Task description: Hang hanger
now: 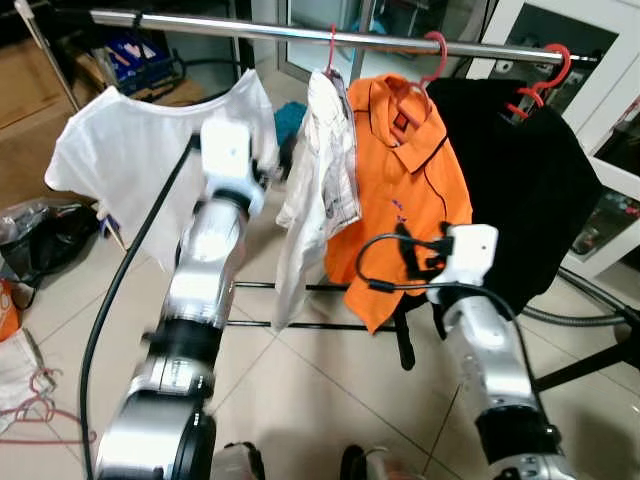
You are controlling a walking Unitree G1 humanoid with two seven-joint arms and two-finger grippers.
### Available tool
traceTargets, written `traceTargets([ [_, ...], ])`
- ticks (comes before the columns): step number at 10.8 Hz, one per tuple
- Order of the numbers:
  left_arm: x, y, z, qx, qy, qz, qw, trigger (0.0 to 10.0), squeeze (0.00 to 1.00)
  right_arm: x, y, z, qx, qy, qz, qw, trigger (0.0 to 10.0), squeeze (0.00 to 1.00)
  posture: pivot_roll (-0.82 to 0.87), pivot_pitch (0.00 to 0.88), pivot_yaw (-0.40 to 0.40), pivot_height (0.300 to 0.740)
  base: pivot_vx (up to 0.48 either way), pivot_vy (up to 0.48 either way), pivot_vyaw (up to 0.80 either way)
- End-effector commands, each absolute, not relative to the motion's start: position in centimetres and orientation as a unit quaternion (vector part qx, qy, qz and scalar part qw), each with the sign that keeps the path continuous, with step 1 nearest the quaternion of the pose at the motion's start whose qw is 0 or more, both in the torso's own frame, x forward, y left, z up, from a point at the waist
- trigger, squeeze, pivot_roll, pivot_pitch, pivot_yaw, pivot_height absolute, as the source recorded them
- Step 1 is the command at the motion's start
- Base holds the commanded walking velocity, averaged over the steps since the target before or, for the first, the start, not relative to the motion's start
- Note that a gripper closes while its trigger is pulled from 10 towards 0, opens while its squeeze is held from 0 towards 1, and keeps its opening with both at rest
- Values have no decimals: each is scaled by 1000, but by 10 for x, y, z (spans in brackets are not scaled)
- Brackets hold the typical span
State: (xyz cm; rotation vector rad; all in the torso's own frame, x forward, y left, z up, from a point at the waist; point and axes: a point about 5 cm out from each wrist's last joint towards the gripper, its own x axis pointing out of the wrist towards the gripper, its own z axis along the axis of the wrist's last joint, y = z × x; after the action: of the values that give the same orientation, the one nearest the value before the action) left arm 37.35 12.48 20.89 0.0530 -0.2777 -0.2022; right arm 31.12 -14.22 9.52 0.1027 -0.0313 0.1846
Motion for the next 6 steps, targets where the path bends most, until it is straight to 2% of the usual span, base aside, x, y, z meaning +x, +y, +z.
traceTargets([
  [1, 380, 122, 216, 25, -138, -104, 985, 10000, 0, 311, -143, 97, 52, -15, 90, 995, 10000, 0, -119, 155, -50, 740, 0, 0, 0],
  [3, 392, 121, 215, 29, -112, -108, 987, 10000, 0, 309, -141, 97, 53, -14, 93, 994, 10000, 0, -135, 161, -47, 740, 0, 0, 0],
  [5, 406, 117, 203, -31, -47, -97, 994, 10000, 0, 304, -144, 94, 51, -8, 89, 995, 10000, 0, -159, 166, -38, 740, 0, 0, 0],
  [6, 408, 107, 200, -63, -30, -109, 992, 10000, 0, 301, -144, 94, 51, -7, 87, 995, 10000, 0, -177, 170, -37, 740, 0, 0, 0],
])
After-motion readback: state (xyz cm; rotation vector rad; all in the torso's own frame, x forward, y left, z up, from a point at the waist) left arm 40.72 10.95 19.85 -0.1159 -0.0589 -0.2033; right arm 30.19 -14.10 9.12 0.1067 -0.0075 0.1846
